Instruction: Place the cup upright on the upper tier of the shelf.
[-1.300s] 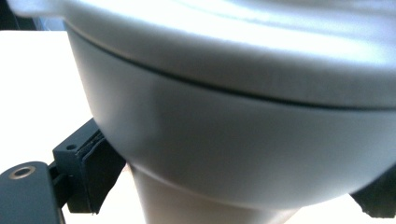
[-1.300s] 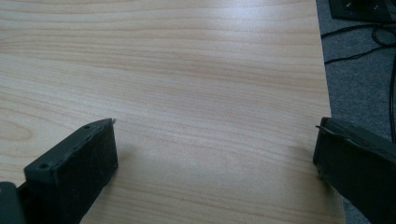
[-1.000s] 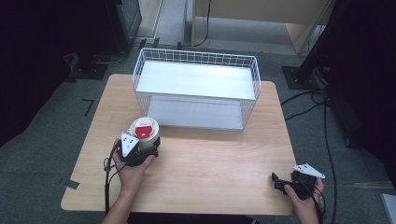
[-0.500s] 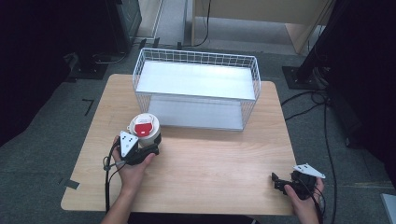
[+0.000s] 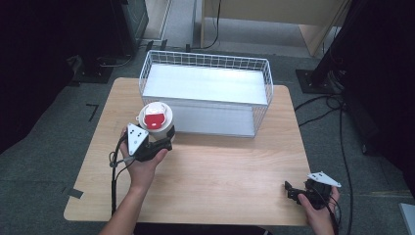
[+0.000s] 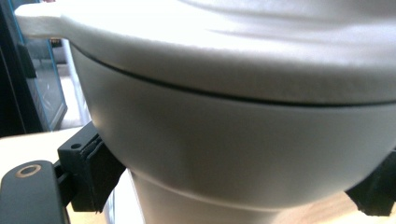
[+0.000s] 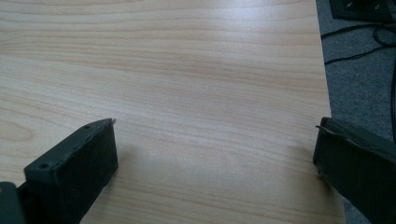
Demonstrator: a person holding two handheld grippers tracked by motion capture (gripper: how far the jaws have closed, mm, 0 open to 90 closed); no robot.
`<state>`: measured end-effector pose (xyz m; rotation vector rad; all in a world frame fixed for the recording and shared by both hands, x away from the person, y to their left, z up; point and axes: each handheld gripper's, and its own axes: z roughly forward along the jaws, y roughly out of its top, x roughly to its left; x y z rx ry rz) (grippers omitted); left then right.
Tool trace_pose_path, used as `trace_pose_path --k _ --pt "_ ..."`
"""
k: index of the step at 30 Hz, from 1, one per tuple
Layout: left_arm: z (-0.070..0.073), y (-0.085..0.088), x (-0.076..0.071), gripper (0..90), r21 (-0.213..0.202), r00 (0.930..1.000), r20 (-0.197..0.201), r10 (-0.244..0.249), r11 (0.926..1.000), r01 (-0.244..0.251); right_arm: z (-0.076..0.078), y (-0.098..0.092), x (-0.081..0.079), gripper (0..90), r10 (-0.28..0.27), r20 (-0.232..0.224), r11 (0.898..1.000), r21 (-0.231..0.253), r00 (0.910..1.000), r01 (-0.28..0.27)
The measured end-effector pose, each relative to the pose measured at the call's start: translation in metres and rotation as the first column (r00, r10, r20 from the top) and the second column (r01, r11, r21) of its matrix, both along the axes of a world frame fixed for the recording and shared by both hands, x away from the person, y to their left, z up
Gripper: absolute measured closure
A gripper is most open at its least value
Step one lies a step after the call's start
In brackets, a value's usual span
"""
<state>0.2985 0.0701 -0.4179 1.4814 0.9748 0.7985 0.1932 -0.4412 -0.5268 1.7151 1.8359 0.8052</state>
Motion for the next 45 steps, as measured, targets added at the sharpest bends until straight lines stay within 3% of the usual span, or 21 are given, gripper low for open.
trace_pose_path --k 5,11,24,28,45 --pt "0.02 -0.01 0.008 9.2 -0.003 0.9992 0.038 -0.016 0.9999 0.016 0.0 0.0 0.0 0.0 0.0 -0.001 1.0 0.001 1.0 0.0" --pt "0.033 -0.018 0.013 9.2 -0.006 0.9979 0.061 -0.023 0.9997 0.023 0.0 0.001 0.0 0.0 0.0 -0.006 1.0 -0.005 1.0 0.0" --pt "0.064 -0.034 0.028 9.3 -0.003 0.9955 0.085 -0.042 0.9991 0.043 0.0 0.001 0.0 0.0 -0.001 -0.005 1.0 -0.008 1.0 0.001" --pt "0.07 -0.038 0.031 9.3 -0.016 0.9955 0.08 -0.052 0.9984 0.054 0.0 0.001 0.0 0.0 -0.001 -0.005 1.0 -0.008 1.0 0.001" --pt "0.086 -0.049 0.052 9.3 -0.045 0.992 0.119 -0.042 0.9978 0.048 0.0 0.001 0.0 0.0 -0.001 -0.006 1.0 -0.009 1.0 0.001"
